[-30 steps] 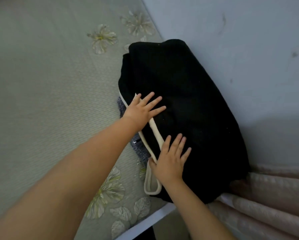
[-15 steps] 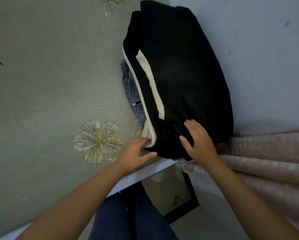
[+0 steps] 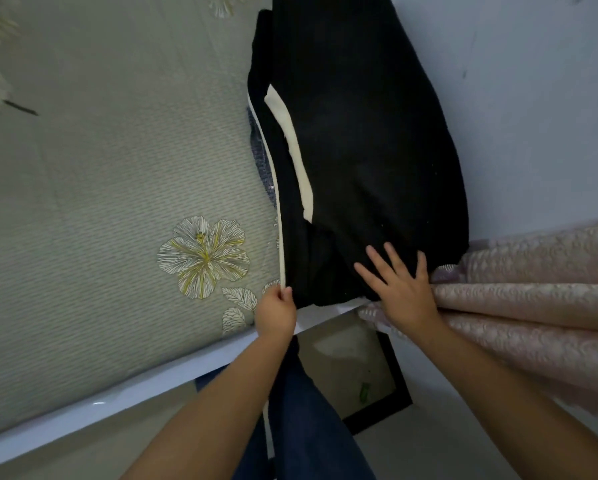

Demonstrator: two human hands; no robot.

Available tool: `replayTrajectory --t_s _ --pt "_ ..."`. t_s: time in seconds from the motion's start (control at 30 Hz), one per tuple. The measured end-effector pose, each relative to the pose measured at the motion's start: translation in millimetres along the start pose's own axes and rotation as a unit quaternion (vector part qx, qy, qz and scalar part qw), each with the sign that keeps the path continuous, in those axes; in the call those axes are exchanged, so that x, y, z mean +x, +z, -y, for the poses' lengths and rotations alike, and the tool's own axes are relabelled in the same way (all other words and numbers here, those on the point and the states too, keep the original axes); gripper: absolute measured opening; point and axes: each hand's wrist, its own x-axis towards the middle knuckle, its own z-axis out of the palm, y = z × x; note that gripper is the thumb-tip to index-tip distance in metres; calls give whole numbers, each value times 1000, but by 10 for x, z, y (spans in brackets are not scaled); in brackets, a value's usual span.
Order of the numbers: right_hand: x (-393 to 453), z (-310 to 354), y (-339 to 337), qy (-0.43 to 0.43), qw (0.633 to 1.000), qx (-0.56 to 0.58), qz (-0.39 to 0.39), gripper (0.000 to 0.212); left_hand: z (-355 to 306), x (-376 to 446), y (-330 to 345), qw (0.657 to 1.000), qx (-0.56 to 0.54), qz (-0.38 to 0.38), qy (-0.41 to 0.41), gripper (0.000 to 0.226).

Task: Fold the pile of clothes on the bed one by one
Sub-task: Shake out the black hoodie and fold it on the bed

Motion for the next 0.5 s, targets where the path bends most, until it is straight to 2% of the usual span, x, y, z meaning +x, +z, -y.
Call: replayTrajectory --t_s 0.03,0.07,0.13,0.2,0.27,0.3,0.4,0.5 --pt "19 41 53 -8 1000 -7 23 89 56 73 -34 994 94 -37 52 15" --pt "52 84 128 -15 999 -1 42 86 123 147 -55 979 165 -62 104 19" --pt "112 179 182 -2 998 -8 63 81 230 244 -83 936 258 -75 226 44" --pt "128 330 99 25 997 -23 76 76 337 308 -159 882 348 -46 314 61" --pt "65 492 -51 55 996 17 67 72 447 377 -251 840 435 -6 324 67" --pt "49 576 -127 55 997 52 30 72 489 408 -350 836 453 -5 311 67" --pt "139 871 -418 -39 990 109 -85 62 501 518 -867 840 475 -29 262 63" --pt "497 1316 -857 -101 981 129 -101 56 493 673 -1614 846 480 -85 216 56"
